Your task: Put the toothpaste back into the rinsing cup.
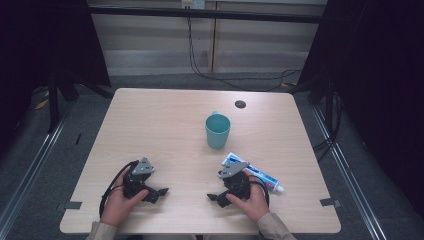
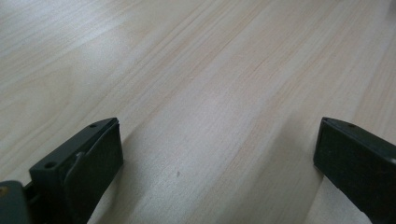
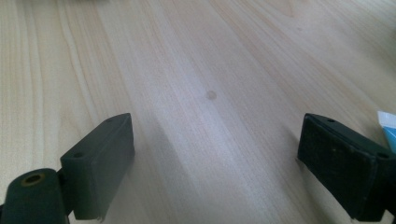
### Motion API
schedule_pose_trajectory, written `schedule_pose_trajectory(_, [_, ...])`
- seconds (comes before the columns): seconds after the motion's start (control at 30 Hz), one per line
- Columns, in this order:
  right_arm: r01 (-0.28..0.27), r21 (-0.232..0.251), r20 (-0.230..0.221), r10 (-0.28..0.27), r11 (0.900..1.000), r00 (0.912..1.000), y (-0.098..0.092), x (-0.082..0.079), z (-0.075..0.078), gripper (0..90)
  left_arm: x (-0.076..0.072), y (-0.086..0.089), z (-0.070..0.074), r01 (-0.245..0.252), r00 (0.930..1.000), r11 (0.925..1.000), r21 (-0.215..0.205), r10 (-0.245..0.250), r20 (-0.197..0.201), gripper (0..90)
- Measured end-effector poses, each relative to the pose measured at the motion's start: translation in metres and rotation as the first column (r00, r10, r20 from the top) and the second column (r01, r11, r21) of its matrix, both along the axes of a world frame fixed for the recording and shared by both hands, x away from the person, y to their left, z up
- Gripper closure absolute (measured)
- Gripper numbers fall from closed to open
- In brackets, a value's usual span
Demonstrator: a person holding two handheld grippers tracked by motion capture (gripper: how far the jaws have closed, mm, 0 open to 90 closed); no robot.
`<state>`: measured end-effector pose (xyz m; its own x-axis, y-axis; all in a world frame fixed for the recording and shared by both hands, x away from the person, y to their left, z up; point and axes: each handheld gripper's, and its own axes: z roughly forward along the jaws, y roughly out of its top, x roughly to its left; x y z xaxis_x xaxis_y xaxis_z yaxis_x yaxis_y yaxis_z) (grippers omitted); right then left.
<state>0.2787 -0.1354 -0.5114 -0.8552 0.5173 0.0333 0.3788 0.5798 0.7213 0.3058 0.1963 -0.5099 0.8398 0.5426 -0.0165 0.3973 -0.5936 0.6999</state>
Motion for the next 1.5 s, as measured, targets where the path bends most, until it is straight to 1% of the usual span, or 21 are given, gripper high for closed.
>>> schedule_pose_trajectory(0.27, [-0.003, -0.002, -0.005, 0.003, 1.000, 1.0000, 0.002, 0.002, 0.000, 9.5, 0.000, 0.000, 0.000, -0.001, 1.0000, 1.0000, 0.000, 0.001, 0.000, 1.0])
schedule_pose_trajectory(0.33, [-0.012, -0.021, -0.011, 0.012, 1.000, 0.9999, 0.003, 0.004, 0.002, 10.2, 0.000, 0.000, 0.000, -0.001, 1.0000, 1.0000, 0.001, 0.001, 0.000, 1.0])
schedule_pose_trajectory(0.37, [-0.017, -0.039, -0.019, 0.016, 0.999, 0.9997, 0.004, 0.005, 0.004, 12.4, 0.000, 0.000, 0.000, -0.001, 1.0000, 1.0000, 0.001, 0.001, 0.000, 1.0])
schedule_pose_trajectory(0.4, [-0.029, -0.048, -0.036, 0.028, 0.998, 0.9990, 0.004, 0.006, 0.007, 14.3, 0.000, 0.000, 0.000, -0.001, 1.0000, 1.0000, 0.001, 0.001, 0.000, 1.0])
schedule_pose_trajectory(0.43, [-0.029, -0.048, -0.036, 0.028, 0.998, 0.9990, 0.004, 0.006, 0.007, 14.3, 0.000, 0.000, 0.000, -0.001, 1.0000, 1.0000, 0.001, 0.001, 0.000, 1.0])
schedule_pose_trajectory(0.47, [-0.048, -0.057, -0.089, 0.042, 0.997, 0.9951, 0.005, 0.011, 0.011, 14.2, 0.000, 0.000, 0.000, -0.001, 1.0000, 1.0000, 0.001, 0.001, 0.000, 1.0])
schedule_pose_trajectory(0.5, [-0.048, -0.057, -0.089, 0.042, 0.997, 0.9951, 0.005, 0.011, 0.011, 14.2, 0.000, 0.000, 0.000, -0.001, 1.0000, 1.0000, 0.001, 0.001, 0.000, 1.0])
schedule_pose_trajectory(0.6, [-0.051, -0.113, -0.088, 0.041, 0.992, 0.9952, 0.003, 0.016, 0.023, 15.3, 0.000, 0.000, 0.000, -0.001, 1.0000, 1.0000, 0.001, 0.001, 0.000, 1.0])
schedule_pose_trajectory(0.63, [-0.051, -0.113, -0.088, 0.041, 0.992, 0.9952, 0.003, 0.016, 0.023, 15.3, 0.000, 0.000, 0.000, -0.001, 1.0000, 1.0000, 0.001, 0.001, 0.000, 1.0])
schedule_pose_trajectory(0.67, [-0.043, -0.120, -0.094, 0.032, 0.992, 0.9951, 0.000, 0.019, 0.031, 15.3, 0.000, 0.000, 0.000, -0.001, 1.0000, 1.0000, 0.001, 0.001, 0.000, 1.0])
schedule_pose_trajectory(0.7, [-0.043, -0.120, -0.094, 0.032, 0.992, 0.9951, 0.000, 0.019, 0.031, 15.3, 0.000, 0.000, 0.000, -0.001, 1.0000, 1.0000, 0.001, 0.001, 0.000, 1.0])
schedule_pose_trajectory(0.73, [-0.045, -0.132, -0.091, 0.033, 0.990, 0.9953, -0.004, 0.023, 0.037, 16.5, 0.000, 0.000, 0.000, -0.001, 1.0000, 1.0000, 0.001, 0.001, 0.000, 1.0])
schedule_pose_trajectory(0.77, [-0.045, -0.132, -0.091, 0.033, 0.990, 0.9953, -0.004, 0.023, 0.037, 16.5, 0.000, 0.000, 0.000, -0.001, 1.0000, 1.0000, 0.001, 0.001, 0.000, 1.0])
schedule_pose_trajectory(0.8, [-0.037, -0.143, -0.086, 0.025, 0.989, 0.9960, -0.008, 0.026, 0.044, 17.2, 0.000, 0.000, 0.000, -0.001, 1.0000, 1.0000, 0.001, 0.001, 0.000, 1.0])
schedule_pose_trajectory(0.9, [-0.022, -0.152, -0.091, 0.008, 0.988, 0.9958, -0.015, 0.031, 0.049, 17.6, 0.000, 0.000, 0.000, -0.001, 1.0000, 1.0000, 0.000, 0.001, 0.000, 1.0])
schedule_pose_trajectory(0.97, [-0.012, -0.170, -0.094, -0.004, 0.985, 0.9956, -0.020, 0.034, 0.051, 18.1, 0.000, 0.000, 0.000, -0.001, 1.0000, 1.0000, 0.000, 0.001, 0.000, 1.0])
schedule_pose_trajectory(1.1, [0.004, -0.171, -0.110, -0.023, 0.985, 0.9937, -0.029, 0.039, 0.053, 19.9, 0.000, 0.000, 0.000, -0.001, 1.0000, 1.0000, 0.000, 0.001, -0.001, 1.0])
schedule_pose_trajectory(1.2, [0.027, -0.183, -0.126, -0.051, 0.983, 0.9908, -0.033, 0.042, 0.054, 20.6, 0.000, 0.000, 0.000, -0.001, 1.0000, 1.0000, 0.000, 0.001, 0.000, 1.0])
schedule_pose_trajectory(1.23, [0.024, -0.186, -0.117, -0.047, 0.982, 0.9920, -0.034, 0.044, 0.054, 20.8, 0.000, 0.000, 0.000, -0.001, 1.0000, 1.0000, 0.000, 0.001, 0.000, 1.0])
schedule_pose_trajectory(1.27, [0.028, -0.193, -0.131, -0.054, 0.981, 0.9900, -0.035, 0.044, 0.054, 20.8, 0.000, 0.000, 0.000, 0.000, 1.0000, 1.0000, 0.001, 0.000, -0.001, 1.0])
schedule_pose_trajectory(1.5, [0.021, -0.235, -0.163, -0.061, 0.972, 0.9848, -0.039, 0.053, 0.053, 21.4, 0.000, 0.000, 0.000, 0.001, 1.0000, 1.0000, 0.001, -0.001, 0.000, 0.9])
